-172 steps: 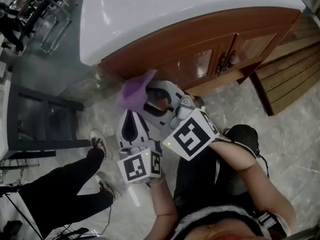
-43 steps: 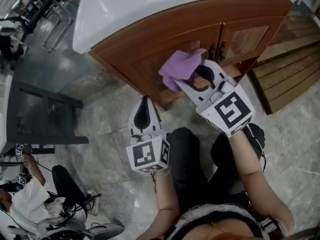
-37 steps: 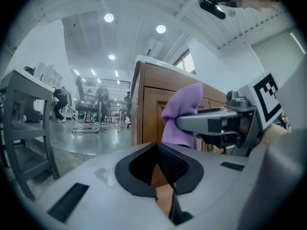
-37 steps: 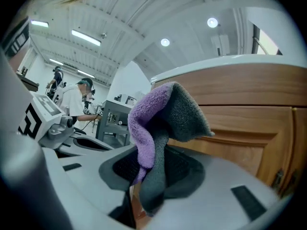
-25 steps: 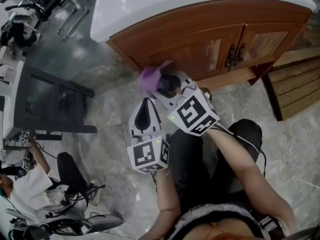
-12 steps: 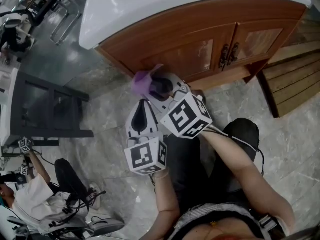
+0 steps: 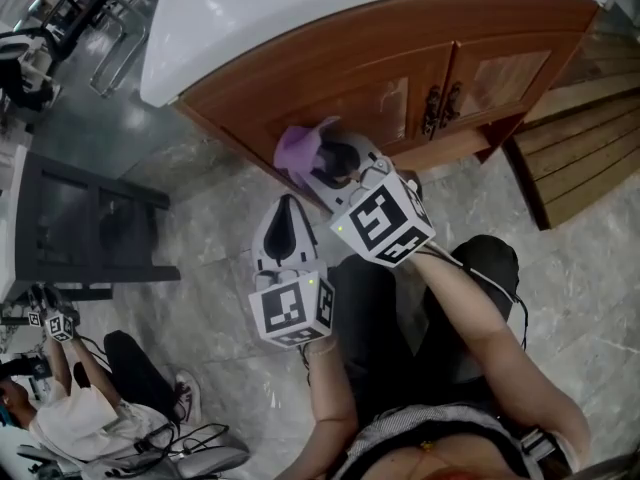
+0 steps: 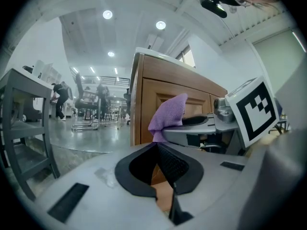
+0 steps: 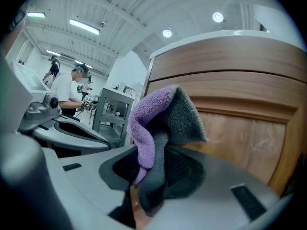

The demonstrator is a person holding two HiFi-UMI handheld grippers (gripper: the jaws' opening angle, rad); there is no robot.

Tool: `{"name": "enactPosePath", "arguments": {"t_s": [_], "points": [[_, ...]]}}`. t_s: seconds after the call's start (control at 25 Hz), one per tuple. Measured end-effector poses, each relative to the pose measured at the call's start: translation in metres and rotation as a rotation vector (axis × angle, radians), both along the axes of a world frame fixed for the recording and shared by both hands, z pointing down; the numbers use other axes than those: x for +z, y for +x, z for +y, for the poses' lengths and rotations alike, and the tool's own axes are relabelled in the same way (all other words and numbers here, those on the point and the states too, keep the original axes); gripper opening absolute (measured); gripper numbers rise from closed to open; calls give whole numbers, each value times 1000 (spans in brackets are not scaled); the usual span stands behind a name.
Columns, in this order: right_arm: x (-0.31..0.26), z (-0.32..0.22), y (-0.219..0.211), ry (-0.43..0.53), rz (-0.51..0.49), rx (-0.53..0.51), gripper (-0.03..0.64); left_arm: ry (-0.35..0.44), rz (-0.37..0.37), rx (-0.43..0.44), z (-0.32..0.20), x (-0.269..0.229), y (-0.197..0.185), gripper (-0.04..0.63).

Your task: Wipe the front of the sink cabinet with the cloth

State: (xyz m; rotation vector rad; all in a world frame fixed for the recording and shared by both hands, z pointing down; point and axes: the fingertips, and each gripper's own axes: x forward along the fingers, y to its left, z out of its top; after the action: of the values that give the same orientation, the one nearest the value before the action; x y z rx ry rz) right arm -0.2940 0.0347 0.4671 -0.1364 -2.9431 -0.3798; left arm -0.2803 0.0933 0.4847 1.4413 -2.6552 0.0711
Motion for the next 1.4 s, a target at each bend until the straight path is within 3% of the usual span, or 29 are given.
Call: {"name": "enactPosePath", "arguments": {"t_s": [0.6,1.4], "points": [[0,-17,11,15,-4,33,173,6,5,35,-22,1,10,6],[5,-59,41,57,44,164,173,31,44,99,-44,11,23,6]]}}
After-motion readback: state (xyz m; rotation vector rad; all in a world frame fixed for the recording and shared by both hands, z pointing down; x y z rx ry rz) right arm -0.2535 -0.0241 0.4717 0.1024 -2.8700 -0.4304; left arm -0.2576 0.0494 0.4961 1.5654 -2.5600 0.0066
